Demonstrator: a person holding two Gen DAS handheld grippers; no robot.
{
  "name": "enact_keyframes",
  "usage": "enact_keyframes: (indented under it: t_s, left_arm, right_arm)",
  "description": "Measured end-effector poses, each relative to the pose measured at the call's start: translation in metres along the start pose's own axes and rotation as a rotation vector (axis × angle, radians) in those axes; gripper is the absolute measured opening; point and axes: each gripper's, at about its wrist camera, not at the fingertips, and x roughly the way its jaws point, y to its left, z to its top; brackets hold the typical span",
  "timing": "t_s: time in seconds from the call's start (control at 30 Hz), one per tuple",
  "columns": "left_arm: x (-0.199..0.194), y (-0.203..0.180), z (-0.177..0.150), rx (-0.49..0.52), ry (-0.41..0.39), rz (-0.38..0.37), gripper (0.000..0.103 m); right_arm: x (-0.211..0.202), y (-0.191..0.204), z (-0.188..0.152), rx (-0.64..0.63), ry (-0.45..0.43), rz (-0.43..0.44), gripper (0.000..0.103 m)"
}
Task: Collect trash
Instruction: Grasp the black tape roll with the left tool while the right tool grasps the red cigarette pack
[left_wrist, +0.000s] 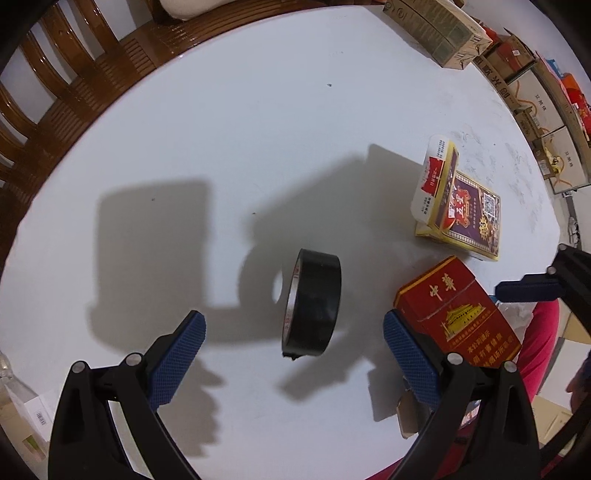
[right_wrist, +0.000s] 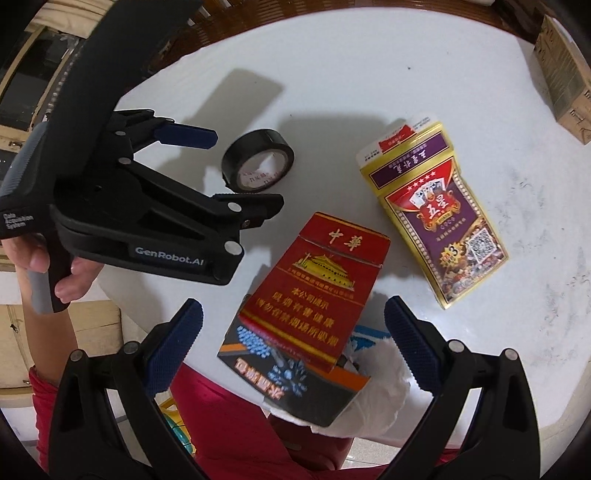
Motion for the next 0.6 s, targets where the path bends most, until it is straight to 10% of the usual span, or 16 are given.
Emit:
enact_keyframes:
  t_s: [0.5,0.6]
  left_arm:
    - [0.023,0.013,0.010,-0.007,0.008,-0.005,0.077]
    - [0.024,0.016,0.013,-0.002,-0.002,-0.003,0.074]
  right_arm:
    - [0.028,0.004,0.021,-0.005,-0.015,-0.038,0.096]
    - [0.030,0.003,0.024,-0.011,-0.013,-0.046,0.081]
